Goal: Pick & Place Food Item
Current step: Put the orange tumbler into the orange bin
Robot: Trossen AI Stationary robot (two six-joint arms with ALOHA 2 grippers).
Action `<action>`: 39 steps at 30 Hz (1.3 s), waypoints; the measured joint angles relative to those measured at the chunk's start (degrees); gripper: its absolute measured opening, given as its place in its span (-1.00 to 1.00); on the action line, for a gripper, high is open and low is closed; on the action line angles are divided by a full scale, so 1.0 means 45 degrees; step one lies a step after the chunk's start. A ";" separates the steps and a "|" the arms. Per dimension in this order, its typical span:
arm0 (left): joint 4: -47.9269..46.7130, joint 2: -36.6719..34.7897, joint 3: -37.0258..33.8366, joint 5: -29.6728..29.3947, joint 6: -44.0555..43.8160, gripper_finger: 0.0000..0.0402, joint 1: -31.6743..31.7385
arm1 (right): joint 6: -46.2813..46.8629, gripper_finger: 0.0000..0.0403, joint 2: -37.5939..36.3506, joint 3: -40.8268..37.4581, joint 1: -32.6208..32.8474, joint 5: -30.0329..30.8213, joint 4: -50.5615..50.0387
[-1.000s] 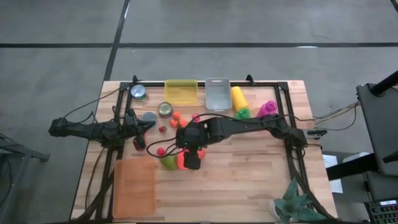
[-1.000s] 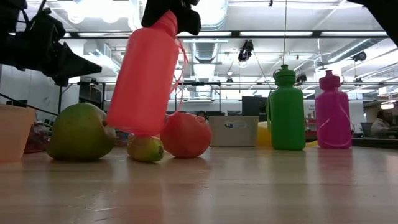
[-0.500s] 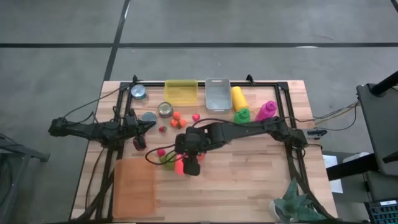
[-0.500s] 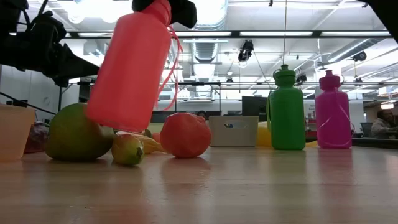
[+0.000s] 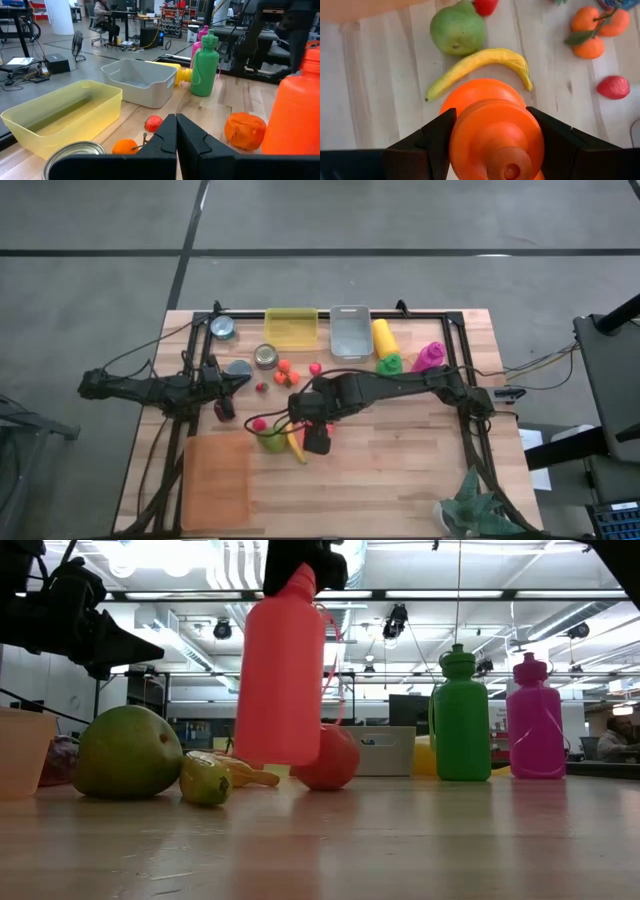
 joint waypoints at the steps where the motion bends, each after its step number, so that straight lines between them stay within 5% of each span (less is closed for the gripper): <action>1: 0.0000 0.0000 0.0000 0.0000 0.0000 -1.00 0.0000 | -0.0007 0.10 0.0005 -0.0042 -0.0019 -0.0005 -0.0014; 29: -0.0004 0.0000 0.0000 0.0000 0.0000 -1.00 0.0000 | 0.0128 0.10 0.0029 -0.1345 -0.0330 0.0049 0.1136; 39: 0.0000 0.0000 0.0000 0.0000 0.0000 -1.00 0.0000 | 0.0440 0.46 0.0053 -0.1330 -0.0325 -0.0014 0.1334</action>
